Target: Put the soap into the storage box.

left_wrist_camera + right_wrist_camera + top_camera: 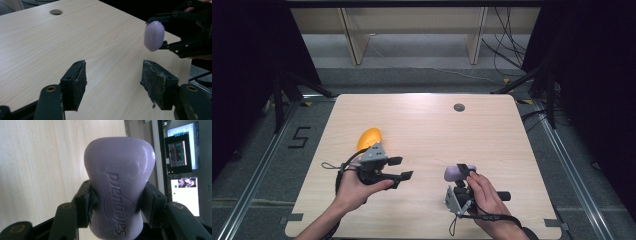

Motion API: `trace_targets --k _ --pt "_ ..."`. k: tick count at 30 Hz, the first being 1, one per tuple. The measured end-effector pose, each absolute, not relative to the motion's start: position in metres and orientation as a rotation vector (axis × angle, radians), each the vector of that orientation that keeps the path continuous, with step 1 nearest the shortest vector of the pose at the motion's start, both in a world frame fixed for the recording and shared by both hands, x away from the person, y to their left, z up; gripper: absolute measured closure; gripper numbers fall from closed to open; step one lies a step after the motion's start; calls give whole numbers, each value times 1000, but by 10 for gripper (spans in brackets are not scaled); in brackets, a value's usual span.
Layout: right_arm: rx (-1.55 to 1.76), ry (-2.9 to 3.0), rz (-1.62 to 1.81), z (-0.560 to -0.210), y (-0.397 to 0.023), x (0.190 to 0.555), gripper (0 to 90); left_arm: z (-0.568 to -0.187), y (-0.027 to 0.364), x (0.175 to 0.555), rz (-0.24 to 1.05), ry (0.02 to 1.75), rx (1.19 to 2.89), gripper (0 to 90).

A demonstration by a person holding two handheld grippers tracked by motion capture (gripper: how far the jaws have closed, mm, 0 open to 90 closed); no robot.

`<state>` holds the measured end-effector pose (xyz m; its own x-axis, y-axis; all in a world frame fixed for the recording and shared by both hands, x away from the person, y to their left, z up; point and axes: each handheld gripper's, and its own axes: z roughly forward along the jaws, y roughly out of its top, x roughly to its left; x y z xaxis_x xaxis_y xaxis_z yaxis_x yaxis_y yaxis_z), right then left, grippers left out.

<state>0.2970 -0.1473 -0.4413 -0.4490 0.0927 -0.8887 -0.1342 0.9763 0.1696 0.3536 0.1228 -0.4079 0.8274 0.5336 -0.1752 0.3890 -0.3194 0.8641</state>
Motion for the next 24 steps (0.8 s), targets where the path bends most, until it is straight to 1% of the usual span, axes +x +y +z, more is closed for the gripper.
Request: trace_targets --k 4,5,6,7,9,17,18,22,24 --pt "-10 2008 294 -440 -145 298 503 -403 98 360 129 642 1956 393" --pt "46 2014 305 -441 -143 296 503 -403 93 361 120 632 1960 398" --pt "46 2014 305 -441 -143 296 503 -402 88 362 129 619 1966 398" --pt "60 2010 316 -442 -143 295 502 -402 84 360 102 650 1964 404" --pt "31 2000 312 -441 -143 296 503 -404 76 363 113 596 1946 416" --pt "14 1992 320 -441 -143 299 502 -404 61 365 79 556 1926 451" --pt "19 1993 319 -440 -143 299 502 -404 59 363 81 581 1924 451" --pt "24 1987 318 -440 -142 300 502 -407 53 363 68 530 1933 451" --pt "19 1991 315 -441 -142 301 502 -407 51 363 78 541 1937 452"
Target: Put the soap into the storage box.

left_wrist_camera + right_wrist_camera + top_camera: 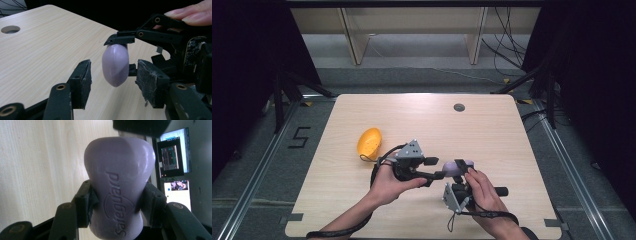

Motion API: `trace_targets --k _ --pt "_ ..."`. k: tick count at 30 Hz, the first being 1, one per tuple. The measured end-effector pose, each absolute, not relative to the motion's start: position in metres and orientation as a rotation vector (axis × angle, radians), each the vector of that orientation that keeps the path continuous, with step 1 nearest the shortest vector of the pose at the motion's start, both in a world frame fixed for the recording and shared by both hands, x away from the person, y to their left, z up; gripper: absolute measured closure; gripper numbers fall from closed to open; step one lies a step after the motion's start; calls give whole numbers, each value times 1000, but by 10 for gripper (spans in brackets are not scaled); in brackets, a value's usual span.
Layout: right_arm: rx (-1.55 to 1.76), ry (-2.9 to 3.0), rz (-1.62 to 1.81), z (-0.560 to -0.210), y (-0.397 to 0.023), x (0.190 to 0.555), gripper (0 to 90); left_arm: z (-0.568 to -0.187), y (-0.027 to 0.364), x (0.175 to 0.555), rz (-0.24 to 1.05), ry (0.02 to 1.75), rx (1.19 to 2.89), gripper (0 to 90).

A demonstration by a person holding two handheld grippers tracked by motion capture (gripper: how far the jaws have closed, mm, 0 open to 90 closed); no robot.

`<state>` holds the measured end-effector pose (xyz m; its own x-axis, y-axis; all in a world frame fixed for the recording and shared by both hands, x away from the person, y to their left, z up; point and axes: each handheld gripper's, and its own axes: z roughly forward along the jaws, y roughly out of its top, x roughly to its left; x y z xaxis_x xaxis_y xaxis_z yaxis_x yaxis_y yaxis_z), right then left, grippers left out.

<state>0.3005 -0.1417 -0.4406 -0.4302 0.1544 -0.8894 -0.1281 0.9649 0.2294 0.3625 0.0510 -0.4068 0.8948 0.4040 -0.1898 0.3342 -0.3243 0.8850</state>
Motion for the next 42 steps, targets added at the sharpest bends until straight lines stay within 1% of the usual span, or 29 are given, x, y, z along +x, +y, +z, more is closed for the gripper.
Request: trace_targets --k 7,8,16,18,21,28,31,42 --pt "8 1988 318 -441 -139 301 503 -410 44 365 39 564 1926 463" --pt "6 1988 319 -441 -139 301 502 -410 44 366 55 565 1940 465" --pt "1 2002 330 -442 -138 301 502 -415 36 368 57 558 1943 496" --pt "3 2003 332 -442 -138 301 502 -415 36 369 39 555 1949 503" --pt "-1 2005 337 -441 -138 300 502 -415 34 369 56 551 1955 518" --pt "-13 2000 344 -441 -136 300 502 -417 30 370 33 545 1974 532" --pt "-11 2001 350 -440 -136 300 502 -417 30 371 38 543 1976 565" --pt "-26 1979 355 -439 -137 300 502 -413 32 373 27 510 1998 574"
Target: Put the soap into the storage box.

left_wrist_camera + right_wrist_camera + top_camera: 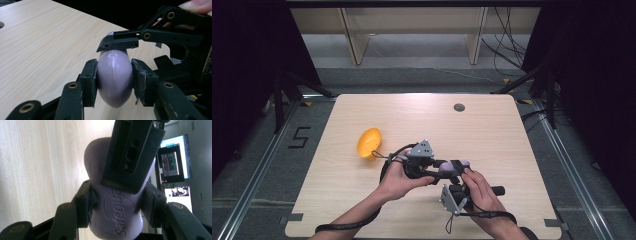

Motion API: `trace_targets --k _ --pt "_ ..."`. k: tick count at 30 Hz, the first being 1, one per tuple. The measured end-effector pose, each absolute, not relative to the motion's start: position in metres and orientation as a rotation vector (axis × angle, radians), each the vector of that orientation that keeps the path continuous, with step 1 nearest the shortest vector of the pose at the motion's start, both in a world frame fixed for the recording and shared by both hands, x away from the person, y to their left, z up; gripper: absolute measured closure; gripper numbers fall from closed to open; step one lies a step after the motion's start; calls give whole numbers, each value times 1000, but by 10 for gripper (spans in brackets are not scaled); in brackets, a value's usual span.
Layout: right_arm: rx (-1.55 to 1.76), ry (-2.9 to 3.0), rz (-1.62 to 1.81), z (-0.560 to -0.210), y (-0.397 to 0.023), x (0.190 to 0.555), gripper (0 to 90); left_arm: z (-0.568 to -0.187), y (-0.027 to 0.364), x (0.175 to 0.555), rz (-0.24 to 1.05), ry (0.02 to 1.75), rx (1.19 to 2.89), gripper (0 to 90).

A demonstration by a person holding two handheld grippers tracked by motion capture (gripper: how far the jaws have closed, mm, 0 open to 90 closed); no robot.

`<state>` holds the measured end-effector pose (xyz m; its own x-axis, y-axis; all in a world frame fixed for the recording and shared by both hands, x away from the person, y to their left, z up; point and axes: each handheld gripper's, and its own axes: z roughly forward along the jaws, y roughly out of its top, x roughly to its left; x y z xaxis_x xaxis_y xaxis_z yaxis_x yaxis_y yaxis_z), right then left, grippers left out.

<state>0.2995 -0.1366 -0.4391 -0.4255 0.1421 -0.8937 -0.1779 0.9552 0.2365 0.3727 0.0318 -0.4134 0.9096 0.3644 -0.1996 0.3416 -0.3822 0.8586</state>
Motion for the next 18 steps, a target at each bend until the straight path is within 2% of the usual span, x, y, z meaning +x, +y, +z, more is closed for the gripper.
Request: trace_targets --k 4,9,18 --pt "-22 1974 364 -439 -136 299 502 -412 33 372 24 520 1983 584" --pt "-15 1971 376 -439 -135 299 502 -408 30 365 105 506 2000 591" --pt "0 1966 384 -437 -136 300 486 -403 28 361 151 502 2011 594"
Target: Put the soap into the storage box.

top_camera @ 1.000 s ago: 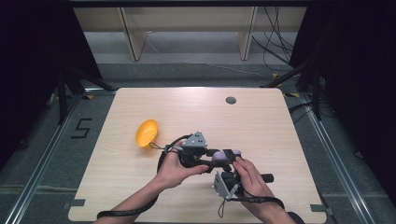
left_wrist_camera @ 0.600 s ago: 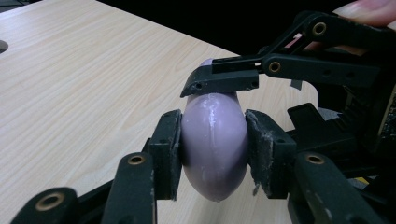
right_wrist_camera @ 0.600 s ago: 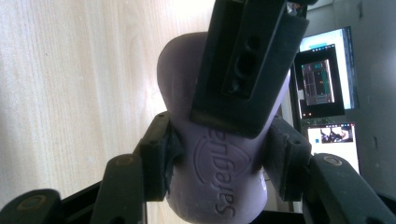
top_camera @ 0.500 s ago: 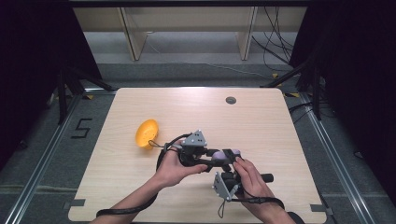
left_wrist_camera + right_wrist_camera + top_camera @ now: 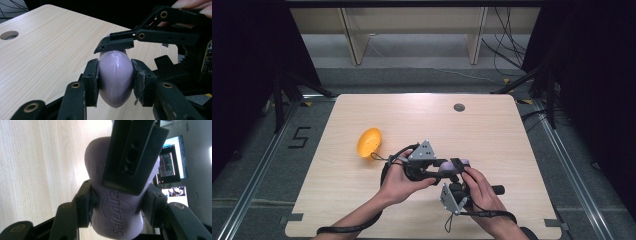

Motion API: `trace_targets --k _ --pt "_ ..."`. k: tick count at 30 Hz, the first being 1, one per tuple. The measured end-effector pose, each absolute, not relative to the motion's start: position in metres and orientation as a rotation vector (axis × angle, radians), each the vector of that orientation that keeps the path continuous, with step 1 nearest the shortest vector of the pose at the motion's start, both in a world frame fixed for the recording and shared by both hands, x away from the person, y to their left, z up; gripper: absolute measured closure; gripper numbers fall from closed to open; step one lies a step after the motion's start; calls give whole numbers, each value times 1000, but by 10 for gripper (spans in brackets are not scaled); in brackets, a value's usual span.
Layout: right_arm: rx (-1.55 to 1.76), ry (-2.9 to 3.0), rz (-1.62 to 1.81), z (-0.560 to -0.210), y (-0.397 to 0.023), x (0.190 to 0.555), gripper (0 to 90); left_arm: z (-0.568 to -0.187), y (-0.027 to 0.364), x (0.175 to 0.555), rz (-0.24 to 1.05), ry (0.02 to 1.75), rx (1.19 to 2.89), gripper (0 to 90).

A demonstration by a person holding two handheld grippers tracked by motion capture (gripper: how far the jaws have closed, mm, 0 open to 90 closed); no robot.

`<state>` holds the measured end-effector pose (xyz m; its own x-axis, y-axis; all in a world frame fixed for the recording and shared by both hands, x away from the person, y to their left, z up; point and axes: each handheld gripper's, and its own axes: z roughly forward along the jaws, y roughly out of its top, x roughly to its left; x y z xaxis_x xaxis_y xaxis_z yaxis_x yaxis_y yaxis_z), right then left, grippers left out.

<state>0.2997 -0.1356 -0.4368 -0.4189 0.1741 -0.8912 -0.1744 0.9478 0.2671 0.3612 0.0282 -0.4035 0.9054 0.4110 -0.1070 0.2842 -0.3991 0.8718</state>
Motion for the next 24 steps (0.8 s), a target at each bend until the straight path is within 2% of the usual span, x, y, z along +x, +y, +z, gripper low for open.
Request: trace_targets --k 1,3,9,10,24 --pt "0 1966 384 -437 -136 300 486 -404 28 361 162 501 2011 594" --pt "18 1969 369 -437 -136 302 403 -405 28 362 176 497 2023 594" --pt "25 1972 350 -439 -138 304 328 -405 31 364 178 529 1996 595" --pt "16 1971 344 -440 -139 304 295 -404 32 365 184 528 2009 595" --pt "51 1954 344 -433 -161 300 286 -404 50 373 231 655 1948 595"
